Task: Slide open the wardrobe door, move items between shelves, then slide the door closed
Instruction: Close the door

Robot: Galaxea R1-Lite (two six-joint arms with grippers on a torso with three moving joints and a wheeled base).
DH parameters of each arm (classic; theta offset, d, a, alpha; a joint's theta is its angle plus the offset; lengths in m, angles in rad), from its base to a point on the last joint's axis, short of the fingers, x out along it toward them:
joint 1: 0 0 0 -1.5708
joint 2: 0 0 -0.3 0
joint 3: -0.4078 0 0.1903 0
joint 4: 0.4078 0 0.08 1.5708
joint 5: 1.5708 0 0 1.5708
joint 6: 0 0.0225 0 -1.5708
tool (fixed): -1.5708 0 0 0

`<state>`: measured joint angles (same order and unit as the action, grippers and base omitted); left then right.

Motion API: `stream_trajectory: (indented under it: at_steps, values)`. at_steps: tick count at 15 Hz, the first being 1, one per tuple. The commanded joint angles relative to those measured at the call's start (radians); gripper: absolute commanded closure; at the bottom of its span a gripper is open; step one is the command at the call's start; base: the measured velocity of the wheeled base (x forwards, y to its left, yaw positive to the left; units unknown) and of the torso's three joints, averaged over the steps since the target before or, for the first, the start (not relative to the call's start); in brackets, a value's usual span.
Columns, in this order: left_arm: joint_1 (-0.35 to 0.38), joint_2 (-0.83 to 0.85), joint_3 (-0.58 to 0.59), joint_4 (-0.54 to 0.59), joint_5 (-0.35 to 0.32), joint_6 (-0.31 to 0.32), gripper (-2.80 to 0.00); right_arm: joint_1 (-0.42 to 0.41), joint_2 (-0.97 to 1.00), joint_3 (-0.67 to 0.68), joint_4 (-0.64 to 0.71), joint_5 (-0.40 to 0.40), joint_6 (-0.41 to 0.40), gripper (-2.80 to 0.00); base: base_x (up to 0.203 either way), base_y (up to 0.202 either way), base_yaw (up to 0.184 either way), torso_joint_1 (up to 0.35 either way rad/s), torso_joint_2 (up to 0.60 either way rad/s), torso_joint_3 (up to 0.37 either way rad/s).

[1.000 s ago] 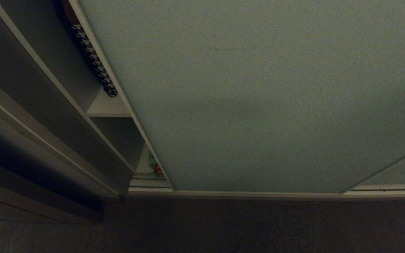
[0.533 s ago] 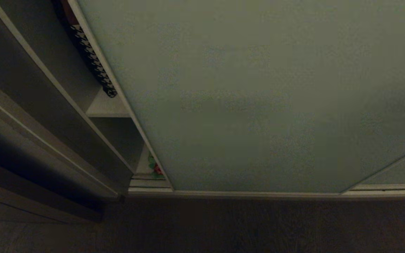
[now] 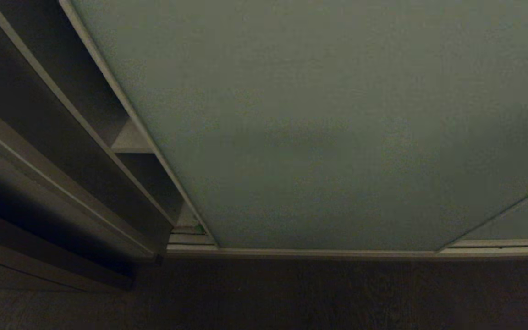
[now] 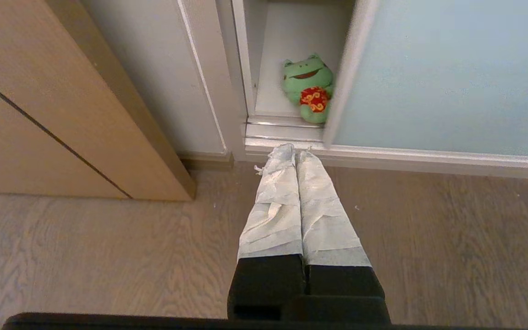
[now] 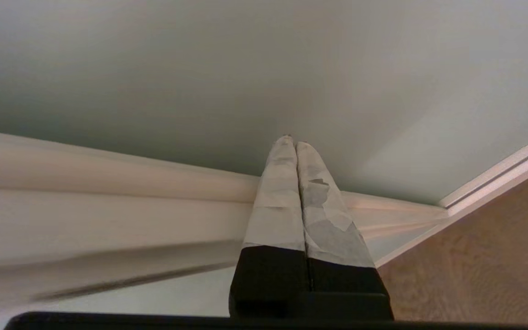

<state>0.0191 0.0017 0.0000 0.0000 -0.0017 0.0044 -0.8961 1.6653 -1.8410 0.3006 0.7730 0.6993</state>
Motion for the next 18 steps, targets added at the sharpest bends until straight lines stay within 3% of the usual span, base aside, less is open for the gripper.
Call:
stream_trajectory:
  at_steps: [1, 7, 15, 18]
  values:
    - [0.001, 0.001, 0.000, 0.000, 0.000, 0.000, 0.00, 0.013, -0.065, 0.025, 0.000, 0.006, 0.003, 0.00, 0.000, 0.000, 0.000, 0.000, 0.00, 0.000]
    - [0.001, 0.001, 0.000, 0.000, 0.000, 0.000, 0.00, 0.060, -0.170, 0.124, -0.006, 0.011, 0.003, 0.00, 0.000, 0.000, 0.000, 0.000, 0.00, 0.000]
    - [0.001, 0.001, 0.000, 0.000, 0.000, 0.000, 0.00, 0.045, -0.179, 0.161, -0.054, 0.003, -0.015, 0.00, 0.000, 0.000, 0.000, 0.000, 0.00, 0.000]
    - [0.001, 0.001, 0.000, 0.000, 0.000, 0.000, 0.00, 0.054, -0.268, 0.199, -0.081, -0.084, -0.062, 0.00, 0.000, 0.000, 0.000, 0.000, 0.00, 0.000]
